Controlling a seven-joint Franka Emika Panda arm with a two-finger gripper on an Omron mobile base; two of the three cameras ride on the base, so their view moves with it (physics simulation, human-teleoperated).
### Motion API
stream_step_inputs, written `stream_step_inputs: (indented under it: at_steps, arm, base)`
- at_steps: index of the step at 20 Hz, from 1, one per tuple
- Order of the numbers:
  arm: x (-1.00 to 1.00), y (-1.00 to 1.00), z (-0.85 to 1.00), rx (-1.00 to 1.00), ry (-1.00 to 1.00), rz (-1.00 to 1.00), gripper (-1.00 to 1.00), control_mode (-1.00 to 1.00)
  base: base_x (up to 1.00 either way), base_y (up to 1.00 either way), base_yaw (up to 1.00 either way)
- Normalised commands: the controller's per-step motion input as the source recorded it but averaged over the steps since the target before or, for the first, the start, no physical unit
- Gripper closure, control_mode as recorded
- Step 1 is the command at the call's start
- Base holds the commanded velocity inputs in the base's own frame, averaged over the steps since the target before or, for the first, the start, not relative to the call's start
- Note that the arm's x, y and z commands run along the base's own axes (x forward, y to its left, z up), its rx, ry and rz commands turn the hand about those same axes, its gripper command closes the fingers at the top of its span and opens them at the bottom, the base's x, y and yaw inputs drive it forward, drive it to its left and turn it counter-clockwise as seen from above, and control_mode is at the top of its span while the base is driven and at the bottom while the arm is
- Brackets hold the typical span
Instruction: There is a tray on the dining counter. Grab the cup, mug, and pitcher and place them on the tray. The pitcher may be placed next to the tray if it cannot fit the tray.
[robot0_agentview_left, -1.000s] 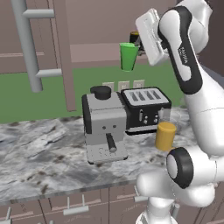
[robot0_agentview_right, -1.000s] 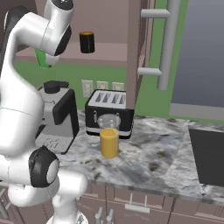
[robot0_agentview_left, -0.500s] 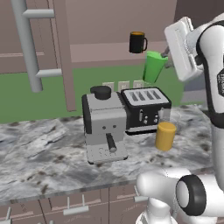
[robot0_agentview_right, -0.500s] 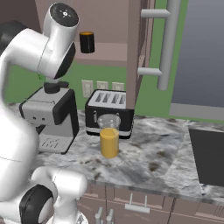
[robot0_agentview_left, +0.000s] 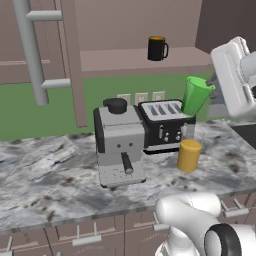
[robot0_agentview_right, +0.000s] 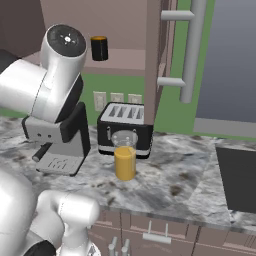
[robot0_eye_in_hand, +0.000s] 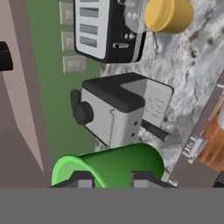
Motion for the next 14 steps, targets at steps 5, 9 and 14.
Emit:
stream_step_inputs:
  at_steps: [5,9,14]
  arm:
    - [-0.47,0.0,-0.13,-0.01,0.08,-0.05,1.0,-1.0]
    - [-0.35,0.0,-0.17,-0.09,0.06,-0.04,1.0,-1.0]
    - [-0.29,-0.02,-0.17,-0.11,0.05,-0.01,1.0,-1.0]
  base:
    - [0.0,0.0,0.0]
    - [0.0,0.0,0.0]
    - [0.0,0.0,0.0]
